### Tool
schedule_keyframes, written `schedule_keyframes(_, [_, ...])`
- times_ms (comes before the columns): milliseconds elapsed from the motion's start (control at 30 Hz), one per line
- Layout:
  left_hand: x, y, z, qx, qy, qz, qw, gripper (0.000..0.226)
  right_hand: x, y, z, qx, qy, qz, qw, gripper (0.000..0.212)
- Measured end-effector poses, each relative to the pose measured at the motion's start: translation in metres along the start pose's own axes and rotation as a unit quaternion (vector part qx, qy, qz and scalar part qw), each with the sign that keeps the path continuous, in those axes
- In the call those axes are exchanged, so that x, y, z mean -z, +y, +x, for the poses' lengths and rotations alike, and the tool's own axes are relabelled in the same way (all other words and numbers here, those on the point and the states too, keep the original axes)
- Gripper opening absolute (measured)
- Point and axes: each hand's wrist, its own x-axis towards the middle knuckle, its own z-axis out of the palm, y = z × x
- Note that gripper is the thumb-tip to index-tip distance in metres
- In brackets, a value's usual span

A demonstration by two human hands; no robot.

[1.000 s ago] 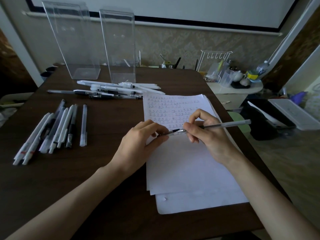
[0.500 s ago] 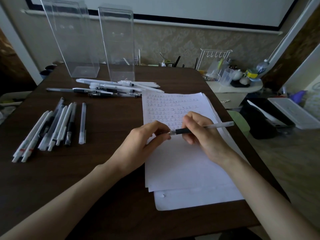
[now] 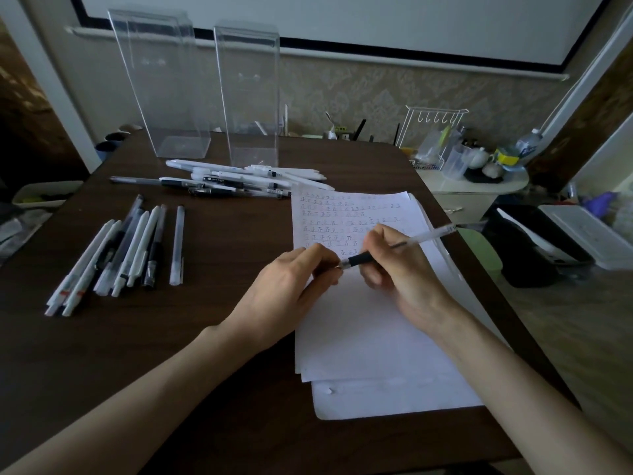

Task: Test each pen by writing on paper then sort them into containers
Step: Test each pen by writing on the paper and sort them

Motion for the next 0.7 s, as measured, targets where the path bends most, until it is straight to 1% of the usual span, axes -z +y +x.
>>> schedule_keyframes(33, [0.003, -0.001, 0.000, 0.013, 0.022, 0.022, 0.999, 0.021, -0.002, -0.003, 0.002, -0.006, -0.021, 0.002, 1.000, 0.059])
schedule_keyframes(67, [0.009, -0.003, 0.001, 0.031, 0.048, 0.053, 0.997, 0.019, -0.005, -0.006, 0.004, -0.014, -0.034, -0.005, 0.999, 0.059])
schedule_keyframes(100, [0.016, -0.006, 0.000, 0.055, 0.076, 0.088, 0.992, 0.017, -0.009, -0.009, 0.008, -0.026, -0.038, -0.029, 0.998, 0.053])
schedule_keyframes(133, [0.026, -0.009, -0.001, 0.082, 0.105, 0.121, 0.984, 0.016, -0.014, -0.010, 0.013, -0.039, -0.030, -0.074, 0.996, 0.043])
schedule_keyframes(200, [0.048, -0.018, -0.008, 0.131, 0.158, 0.184, 0.961, 0.017, -0.024, -0.009, 0.029, -0.054, 0.015, -0.169, 0.984, 0.024])
schedule_keyframes(267, [0.066, -0.028, -0.022, 0.167, 0.179, 0.247, 0.938, 0.017, -0.033, -0.006, 0.049, -0.044, 0.052, -0.218, 0.974, 0.014])
schedule_keyframes(333, [0.077, -0.034, -0.036, 0.194, 0.173, 0.280, 0.924, 0.017, -0.045, -0.003, 0.073, -0.011, 0.062, -0.267, 0.962, 0.009])
schedule_keyframes(433, [0.083, -0.039, -0.046, 0.226, 0.167, 0.301, 0.911, 0.018, -0.064, 0.001, 0.108, 0.053, 0.059, -0.346, 0.935, 0.010])
schedule_keyframes(500, [0.082, -0.037, -0.045, 0.236, 0.165, 0.316, 0.904, 0.017, -0.074, 0.005, 0.128, 0.102, 0.070, -0.412, 0.903, 0.012])
schedule_keyframes(567, [0.079, -0.036, -0.045, 0.267, 0.124, 0.336, 0.895, 0.018, -0.079, 0.009, 0.143, 0.133, 0.078, -0.487, 0.860, 0.014])
schedule_keyframes(633, [0.074, -0.039, -0.046, 0.307, 0.073, 0.349, 0.882, 0.030, -0.079, 0.012, 0.150, 0.142, 0.080, -0.544, 0.823, 0.014])
schedule_keyframes(700, [0.074, -0.041, -0.047, 0.294, 0.062, 0.340, 0.891, 0.035, -0.077, 0.017, 0.154, 0.137, 0.073, -0.593, 0.790, 0.015])
